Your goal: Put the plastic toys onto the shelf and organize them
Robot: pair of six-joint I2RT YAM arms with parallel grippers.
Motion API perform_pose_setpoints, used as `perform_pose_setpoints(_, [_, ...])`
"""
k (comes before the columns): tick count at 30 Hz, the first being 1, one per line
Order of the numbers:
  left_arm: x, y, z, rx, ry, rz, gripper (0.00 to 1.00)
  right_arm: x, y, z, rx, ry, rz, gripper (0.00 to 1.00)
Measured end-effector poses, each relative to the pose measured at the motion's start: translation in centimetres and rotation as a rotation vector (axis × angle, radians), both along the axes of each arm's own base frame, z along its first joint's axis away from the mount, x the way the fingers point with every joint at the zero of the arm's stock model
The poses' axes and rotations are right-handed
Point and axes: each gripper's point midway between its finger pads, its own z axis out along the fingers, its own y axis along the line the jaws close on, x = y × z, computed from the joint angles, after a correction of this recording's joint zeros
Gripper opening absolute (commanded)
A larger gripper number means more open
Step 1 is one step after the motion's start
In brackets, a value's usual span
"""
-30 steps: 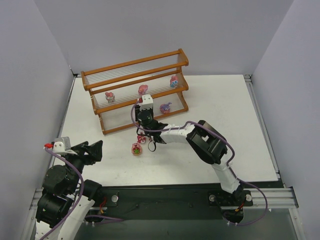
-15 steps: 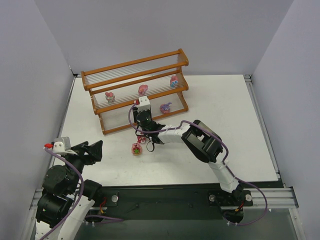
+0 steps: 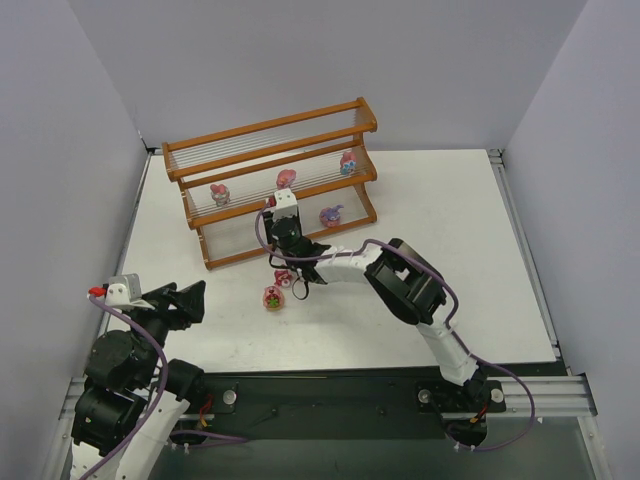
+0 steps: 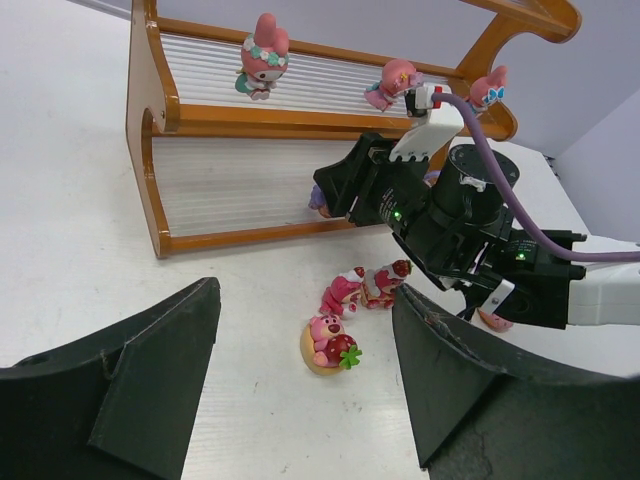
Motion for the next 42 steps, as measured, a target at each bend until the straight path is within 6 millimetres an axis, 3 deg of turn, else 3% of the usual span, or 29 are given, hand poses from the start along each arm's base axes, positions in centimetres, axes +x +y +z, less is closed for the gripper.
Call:
perform_pose_setpoints(28, [-0.09, 0.04, 0.08, -0.002, -0.006, 0.000, 0.79, 0.68, -0.02, 0.48, 0.021, 0.033, -0.025, 0.41])
perform_pose_setpoints(42, [-0.09, 0.05, 0.08, -0.002, -0.006, 0.000, 0.80, 0.68, 0.11, 0.43, 0.037, 0.054, -0.035, 0.44])
